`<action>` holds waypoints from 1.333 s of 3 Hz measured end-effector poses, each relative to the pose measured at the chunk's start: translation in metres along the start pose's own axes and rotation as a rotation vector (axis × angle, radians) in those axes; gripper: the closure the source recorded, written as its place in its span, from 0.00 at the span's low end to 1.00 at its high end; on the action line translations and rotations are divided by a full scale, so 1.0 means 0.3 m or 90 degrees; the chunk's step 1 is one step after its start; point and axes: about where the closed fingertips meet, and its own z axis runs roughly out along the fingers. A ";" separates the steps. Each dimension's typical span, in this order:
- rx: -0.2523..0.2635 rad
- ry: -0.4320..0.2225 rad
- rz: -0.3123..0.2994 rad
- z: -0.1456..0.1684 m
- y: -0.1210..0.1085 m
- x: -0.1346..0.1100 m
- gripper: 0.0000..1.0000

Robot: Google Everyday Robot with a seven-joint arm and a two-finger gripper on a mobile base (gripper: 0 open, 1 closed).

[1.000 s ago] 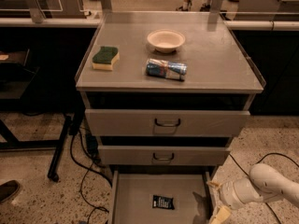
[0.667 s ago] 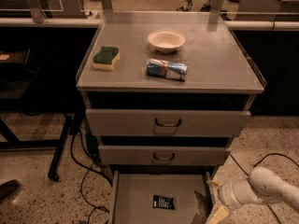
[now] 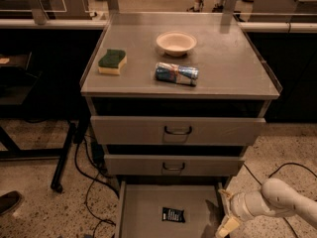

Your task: Pick rxbar blueberry from bottom drawer and place on counter

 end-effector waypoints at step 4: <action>-0.019 -0.007 -0.002 0.227 -0.048 0.038 0.00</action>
Offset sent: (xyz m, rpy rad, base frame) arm 0.0314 0.0308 -0.0684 -0.0369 -0.0527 0.0265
